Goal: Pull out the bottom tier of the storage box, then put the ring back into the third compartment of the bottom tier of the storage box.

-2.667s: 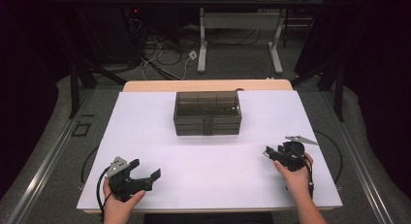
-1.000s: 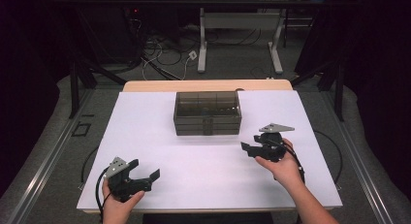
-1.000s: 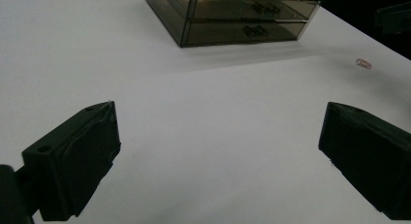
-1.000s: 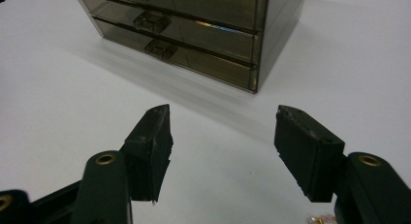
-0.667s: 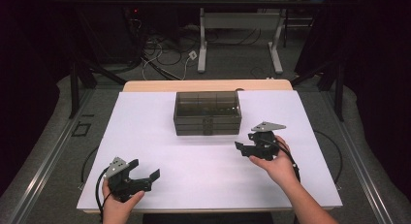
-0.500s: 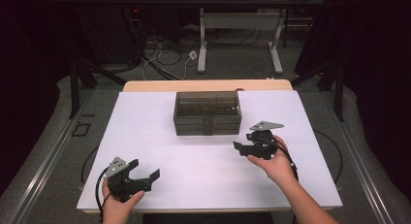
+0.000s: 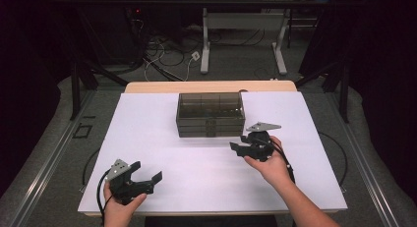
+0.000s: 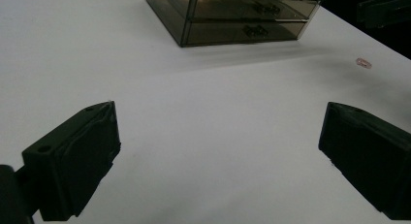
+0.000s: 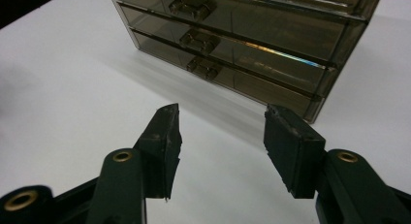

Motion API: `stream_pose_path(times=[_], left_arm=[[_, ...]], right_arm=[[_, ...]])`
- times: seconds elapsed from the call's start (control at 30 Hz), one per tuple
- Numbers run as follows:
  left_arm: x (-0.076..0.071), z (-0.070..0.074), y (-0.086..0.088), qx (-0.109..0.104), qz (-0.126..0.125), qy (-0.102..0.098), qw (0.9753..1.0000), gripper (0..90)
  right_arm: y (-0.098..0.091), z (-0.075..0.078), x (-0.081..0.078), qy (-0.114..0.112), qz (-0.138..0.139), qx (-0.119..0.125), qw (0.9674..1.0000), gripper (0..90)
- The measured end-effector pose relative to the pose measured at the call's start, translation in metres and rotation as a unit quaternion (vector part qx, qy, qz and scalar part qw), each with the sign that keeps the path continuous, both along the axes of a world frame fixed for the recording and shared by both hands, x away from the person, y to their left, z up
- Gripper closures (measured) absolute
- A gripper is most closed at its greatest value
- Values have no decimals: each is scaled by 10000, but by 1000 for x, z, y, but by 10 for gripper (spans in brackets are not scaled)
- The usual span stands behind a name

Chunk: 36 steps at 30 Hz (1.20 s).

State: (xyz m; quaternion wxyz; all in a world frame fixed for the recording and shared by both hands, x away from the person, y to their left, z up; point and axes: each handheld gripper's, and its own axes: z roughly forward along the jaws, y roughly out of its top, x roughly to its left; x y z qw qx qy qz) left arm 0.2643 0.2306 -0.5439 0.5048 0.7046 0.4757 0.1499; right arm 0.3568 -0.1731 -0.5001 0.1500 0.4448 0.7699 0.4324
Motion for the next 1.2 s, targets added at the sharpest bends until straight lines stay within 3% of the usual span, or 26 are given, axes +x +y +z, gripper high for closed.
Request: stream_pose_path(times=[0.13,0.47,0.63,1.1,1.2], left_arm=[[0,0,0,-2,11,13,10000,12],[0,0,1,10,6,8,10000,12],[-1,0,1,3,11,0,10000,12],[0,0,1,6,16,9,10000,12],[0,0,1,5,12,12,10000,12]], right_arm=[[5,-2,2,-16,-63,37,10000,507],[17,-10,10,184,-268,220,9992,558],[19,-13,13,194,-299,122,9993,562],[20,-20,23,500,-534,250,9970,604],[22,-20,25,528,-573,179,9968,625]])
